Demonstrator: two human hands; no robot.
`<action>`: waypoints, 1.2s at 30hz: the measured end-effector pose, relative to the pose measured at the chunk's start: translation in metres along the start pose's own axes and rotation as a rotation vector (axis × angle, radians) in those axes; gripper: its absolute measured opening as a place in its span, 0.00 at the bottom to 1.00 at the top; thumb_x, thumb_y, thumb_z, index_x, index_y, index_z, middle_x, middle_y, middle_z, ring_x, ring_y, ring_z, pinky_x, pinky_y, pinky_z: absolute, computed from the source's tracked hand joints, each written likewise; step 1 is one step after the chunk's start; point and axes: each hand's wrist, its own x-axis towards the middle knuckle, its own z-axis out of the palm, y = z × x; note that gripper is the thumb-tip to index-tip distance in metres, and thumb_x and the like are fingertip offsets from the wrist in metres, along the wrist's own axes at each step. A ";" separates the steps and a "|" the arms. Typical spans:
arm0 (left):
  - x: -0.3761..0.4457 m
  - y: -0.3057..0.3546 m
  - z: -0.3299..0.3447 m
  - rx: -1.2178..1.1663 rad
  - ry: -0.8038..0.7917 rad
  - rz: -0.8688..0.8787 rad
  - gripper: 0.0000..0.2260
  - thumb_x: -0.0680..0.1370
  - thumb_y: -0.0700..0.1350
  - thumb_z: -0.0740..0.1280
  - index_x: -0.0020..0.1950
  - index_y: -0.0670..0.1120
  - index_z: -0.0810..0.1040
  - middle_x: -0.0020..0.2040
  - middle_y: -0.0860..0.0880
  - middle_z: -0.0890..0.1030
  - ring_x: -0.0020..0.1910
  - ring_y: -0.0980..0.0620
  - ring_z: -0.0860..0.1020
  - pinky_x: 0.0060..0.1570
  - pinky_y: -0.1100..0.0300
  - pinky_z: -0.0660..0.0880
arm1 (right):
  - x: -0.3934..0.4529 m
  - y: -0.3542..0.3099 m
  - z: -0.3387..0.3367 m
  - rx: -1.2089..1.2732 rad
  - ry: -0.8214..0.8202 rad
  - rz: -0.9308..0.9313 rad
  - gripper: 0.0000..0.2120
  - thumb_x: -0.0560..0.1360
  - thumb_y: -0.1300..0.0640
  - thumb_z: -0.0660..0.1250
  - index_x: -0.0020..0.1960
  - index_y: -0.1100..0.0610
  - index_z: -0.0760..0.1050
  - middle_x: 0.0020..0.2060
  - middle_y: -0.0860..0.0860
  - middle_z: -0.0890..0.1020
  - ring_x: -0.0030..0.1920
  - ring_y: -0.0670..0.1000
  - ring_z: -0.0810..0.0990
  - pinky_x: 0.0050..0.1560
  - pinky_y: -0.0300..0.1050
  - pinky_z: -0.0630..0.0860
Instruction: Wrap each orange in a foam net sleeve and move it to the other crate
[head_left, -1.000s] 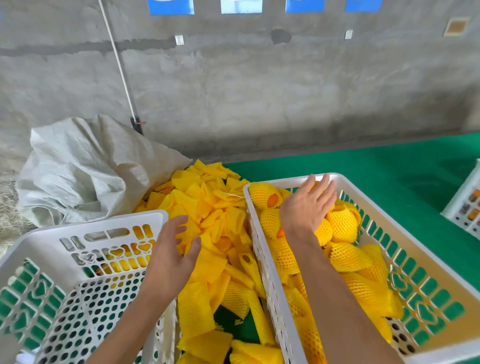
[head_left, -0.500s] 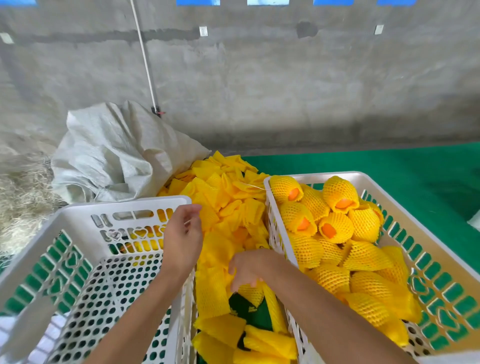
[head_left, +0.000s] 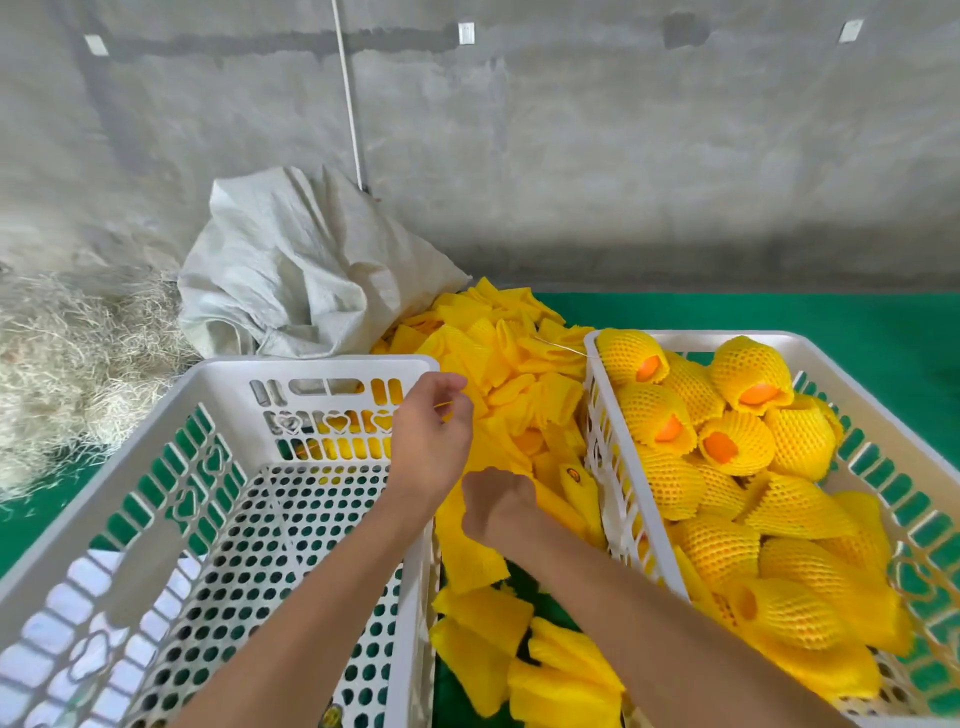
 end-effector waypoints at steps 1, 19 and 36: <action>0.000 0.001 0.000 -0.011 0.002 0.002 0.08 0.83 0.39 0.65 0.61 0.43 0.81 0.55 0.49 0.83 0.56 0.50 0.81 0.57 0.52 0.79 | 0.002 0.006 -0.009 0.060 0.008 0.009 0.10 0.80 0.52 0.66 0.58 0.56 0.74 0.58 0.56 0.79 0.63 0.58 0.79 0.49 0.47 0.71; -0.032 -0.008 -0.030 0.024 -0.057 0.065 0.08 0.83 0.37 0.64 0.60 0.41 0.81 0.52 0.48 0.83 0.49 0.55 0.80 0.49 0.68 0.75 | 0.002 0.005 -0.013 -0.147 0.052 -0.188 0.10 0.80 0.53 0.66 0.58 0.56 0.78 0.58 0.54 0.81 0.61 0.56 0.80 0.54 0.49 0.78; -0.085 -0.089 -0.206 1.324 -0.912 -0.728 0.27 0.80 0.57 0.72 0.75 0.44 0.75 0.72 0.44 0.78 0.69 0.42 0.77 0.71 0.47 0.74 | -0.001 0.034 -0.046 0.652 0.525 -0.188 0.13 0.78 0.45 0.71 0.49 0.55 0.81 0.51 0.53 0.83 0.53 0.54 0.79 0.52 0.50 0.75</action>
